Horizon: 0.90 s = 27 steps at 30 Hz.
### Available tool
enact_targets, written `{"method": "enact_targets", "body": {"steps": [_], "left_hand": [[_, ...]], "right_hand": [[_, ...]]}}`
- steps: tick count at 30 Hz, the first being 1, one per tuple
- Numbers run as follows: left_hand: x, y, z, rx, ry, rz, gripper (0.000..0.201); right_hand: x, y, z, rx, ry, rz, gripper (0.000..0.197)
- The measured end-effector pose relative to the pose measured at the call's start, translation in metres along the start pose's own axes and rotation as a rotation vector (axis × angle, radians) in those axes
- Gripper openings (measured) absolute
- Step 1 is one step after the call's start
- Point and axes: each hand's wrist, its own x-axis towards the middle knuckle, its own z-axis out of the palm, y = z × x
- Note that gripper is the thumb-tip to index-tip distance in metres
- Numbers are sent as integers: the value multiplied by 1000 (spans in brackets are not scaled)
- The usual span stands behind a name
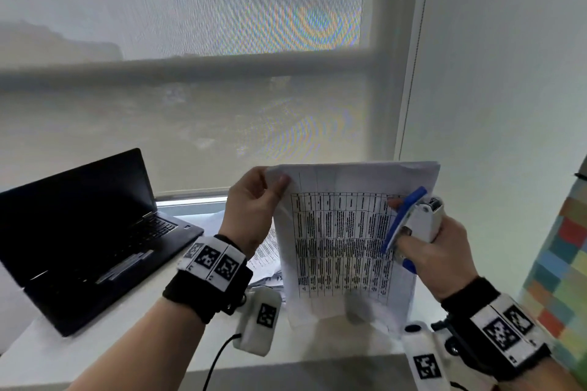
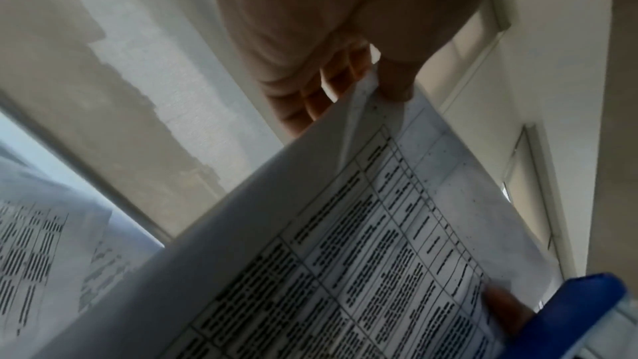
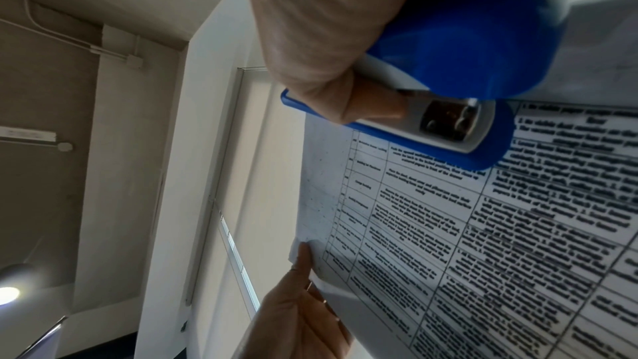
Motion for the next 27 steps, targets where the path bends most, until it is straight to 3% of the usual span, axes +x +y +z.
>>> {"method": "enact_targets", "body": {"steps": [3,7,12,16,20,24,27], "left_hand": [[-2,-3,4,9,-50,-28,4],[-7,-10,12,79,-135,-30,17],[-10,-14,18,85,-18,-6,27],[-13,-20,20,93,79,-33,11],[-13,-23,21,71,60,-89,6],[-11,-22,21,78,25,-127,24],[-12,-20,21,99,25,-119,21]], "right_hand": [[2,4,0,21,13,11,40],[3,7,1,-16,21,-1,41],[3,8,3,-32,18,-34,36],[-2,8,2,-18,-7,-40,31],[-3,9,1,-42,-16,-42,34],[0,8,1,-34,-20,-28,38],[2,6,1,-12,-25,-7,39]]}}
